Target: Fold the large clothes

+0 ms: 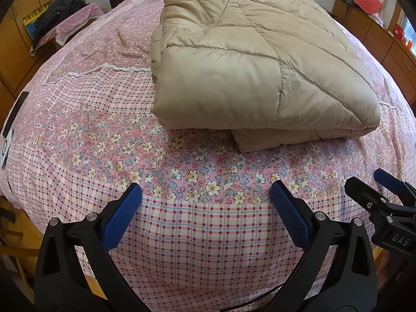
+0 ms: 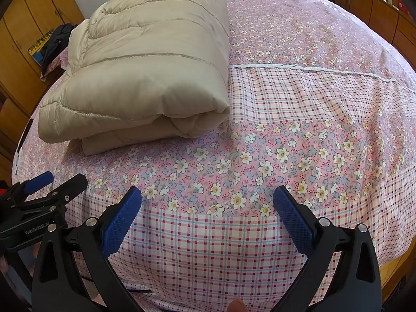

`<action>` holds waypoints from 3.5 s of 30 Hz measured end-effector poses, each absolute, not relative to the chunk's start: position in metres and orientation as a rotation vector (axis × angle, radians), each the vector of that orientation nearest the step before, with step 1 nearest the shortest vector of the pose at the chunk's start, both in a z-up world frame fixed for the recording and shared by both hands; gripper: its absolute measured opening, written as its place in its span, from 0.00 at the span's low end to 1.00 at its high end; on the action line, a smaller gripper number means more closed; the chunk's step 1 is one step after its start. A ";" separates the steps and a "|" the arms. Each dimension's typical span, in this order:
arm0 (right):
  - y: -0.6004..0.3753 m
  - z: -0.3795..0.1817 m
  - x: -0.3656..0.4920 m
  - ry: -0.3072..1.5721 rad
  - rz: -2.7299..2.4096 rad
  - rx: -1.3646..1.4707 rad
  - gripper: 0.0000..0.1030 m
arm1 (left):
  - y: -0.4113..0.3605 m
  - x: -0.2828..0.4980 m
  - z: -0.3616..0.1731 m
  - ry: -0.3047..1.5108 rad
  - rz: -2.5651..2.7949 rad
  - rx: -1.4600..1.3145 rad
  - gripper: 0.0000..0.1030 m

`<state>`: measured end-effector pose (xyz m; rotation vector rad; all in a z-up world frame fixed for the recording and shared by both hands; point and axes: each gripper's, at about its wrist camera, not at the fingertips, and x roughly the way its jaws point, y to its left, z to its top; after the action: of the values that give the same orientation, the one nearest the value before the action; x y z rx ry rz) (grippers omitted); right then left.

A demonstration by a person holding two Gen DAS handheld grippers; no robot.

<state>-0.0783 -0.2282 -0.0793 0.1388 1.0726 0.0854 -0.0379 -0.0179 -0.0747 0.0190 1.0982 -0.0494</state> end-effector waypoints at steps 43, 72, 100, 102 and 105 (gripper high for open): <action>-0.228 -0.080 -0.080 1.072 0.086 0.143 0.95 | -0.019 -0.039 -0.071 1.092 -0.046 0.015 0.96; -0.200 -0.062 -0.094 1.054 0.097 0.137 0.95 | -0.021 -0.048 -0.059 1.088 -0.068 0.016 0.96; -0.455 -0.041 0.023 0.910 -0.404 0.108 0.95 | 0.216 0.119 -0.048 0.902 0.273 -0.053 0.96; -0.473 -0.055 0.037 0.924 -0.493 0.069 0.95 | 0.228 0.136 -0.061 0.913 0.271 -0.094 0.96; -0.494 -0.083 0.042 0.968 -0.465 0.146 0.96 | 0.250 0.161 -0.086 0.958 0.277 -0.155 0.96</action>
<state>0.0425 -0.4943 -0.0835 0.1461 0.9684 -0.4645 0.1609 0.2496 -0.0863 -0.1551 0.9582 0.2770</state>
